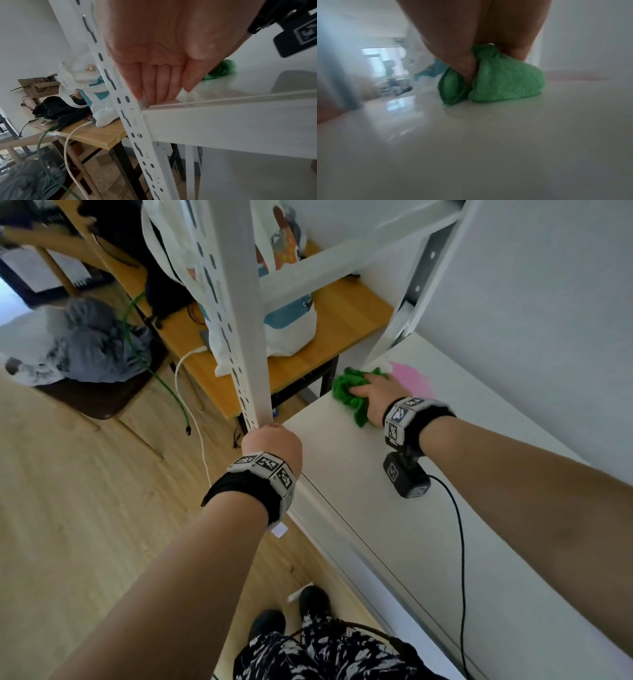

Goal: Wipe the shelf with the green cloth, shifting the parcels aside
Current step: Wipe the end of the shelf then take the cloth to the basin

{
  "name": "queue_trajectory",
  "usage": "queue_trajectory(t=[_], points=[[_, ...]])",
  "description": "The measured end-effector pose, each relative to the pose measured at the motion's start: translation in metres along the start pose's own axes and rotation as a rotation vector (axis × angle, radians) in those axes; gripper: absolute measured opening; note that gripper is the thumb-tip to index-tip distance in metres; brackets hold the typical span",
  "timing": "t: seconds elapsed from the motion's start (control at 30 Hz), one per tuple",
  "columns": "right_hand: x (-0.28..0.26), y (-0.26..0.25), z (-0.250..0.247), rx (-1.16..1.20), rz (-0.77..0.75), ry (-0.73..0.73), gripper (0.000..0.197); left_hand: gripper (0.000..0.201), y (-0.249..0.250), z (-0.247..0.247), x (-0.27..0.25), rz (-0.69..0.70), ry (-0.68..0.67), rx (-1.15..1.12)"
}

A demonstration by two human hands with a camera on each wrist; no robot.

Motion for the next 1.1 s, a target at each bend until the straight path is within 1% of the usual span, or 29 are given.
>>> queue_trajectory(t=[0.03,0.1,0.27,0.37,0.4,0.43,0.5,0.57,0.6,0.67,0.73,0.77,0.83,0.93,0.97,1.0,1.1], points=[[0.003,0.002,-0.002,-0.008,0.044,0.007,0.049,0.037,-0.001,0.0,0.0,-0.004,-0.004,0.0],[0.001,-0.007,-0.002,-0.05,0.056,0.001,0.05,0.037,0.0,0.0,0.0,-0.005,-0.003,0.003],[-0.031,-0.043,0.028,-0.089,-0.132,-0.076,0.054,0.039,0.002,-0.001,0.002,0.005,-0.001,0.014],[-0.026,-0.034,0.02,-0.11,-0.189,-0.043,0.059,0.037,0.0,0.001,0.003,0.019,0.016,-0.014],[-0.02,-0.027,0.013,-0.105,-0.19,-0.028,0.058,0.037,-0.002,0.004,0.003,0.024,0.02,-0.029],[-0.013,-0.016,0.005,-0.096,-0.156,-0.011,0.055,0.037,-0.003,0.007,0.003,0.028,0.026,-0.051],[0.003,0.012,-0.01,-0.095,-0.005,0.0,0.054,0.035,-0.005,0.013,0.005,0.03,0.05,-0.089],[0.012,0.032,-0.02,-0.106,0.131,-0.03,0.061,0.033,-0.003,0.016,0.006,0.027,0.079,-0.085],[0.015,0.035,-0.021,-0.111,0.167,-0.059,0.064,0.032,-0.002,0.015,0.006,0.022,0.089,-0.081],[0.014,0.028,-0.015,-0.139,0.166,-0.064,0.06,0.031,0.005,0.008,0.006,0.016,0.09,-0.104],[0.005,0.013,0.001,-0.171,0.061,-0.006,0.051,0.033,0.013,-0.001,0.011,0.046,0.1,-0.159],[-0.001,0.005,0.01,-0.175,0.001,0.008,0.05,0.034,0.018,-0.004,0.015,0.084,0.11,-0.184],[-0.013,-0.002,0.022,-0.162,-0.071,-0.003,0.052,0.039,0.028,-0.011,0.023,0.17,0.117,-0.213],[-0.012,0.01,0.018,-0.116,-0.08,-0.004,0.059,0.041,0.036,-0.018,0.033,0.233,0.129,-0.182],[-0.011,0.016,0.013,-0.104,-0.057,0.011,0.058,0.041,0.037,-0.019,0.035,0.238,0.145,-0.143],[-0.008,0.025,0.007,-0.085,-0.003,0.022,0.057,0.04,0.037,-0.019,0.037,0.232,0.155,-0.11],[-0.001,0.053,-0.01,-0.04,0.224,-0.005,0.062,0.039,0.037,-0.019,0.038,0.205,0.13,-0.103]])
Point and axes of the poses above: each hand's wrist, its own x-axis towards the middle knuckle, its own z-axis out of the palm, y = z × x, the point moved 1 cm from there along x, towards the middle knuckle, and after that the axes turned 4 degrees about x, right-handed, at the moved point
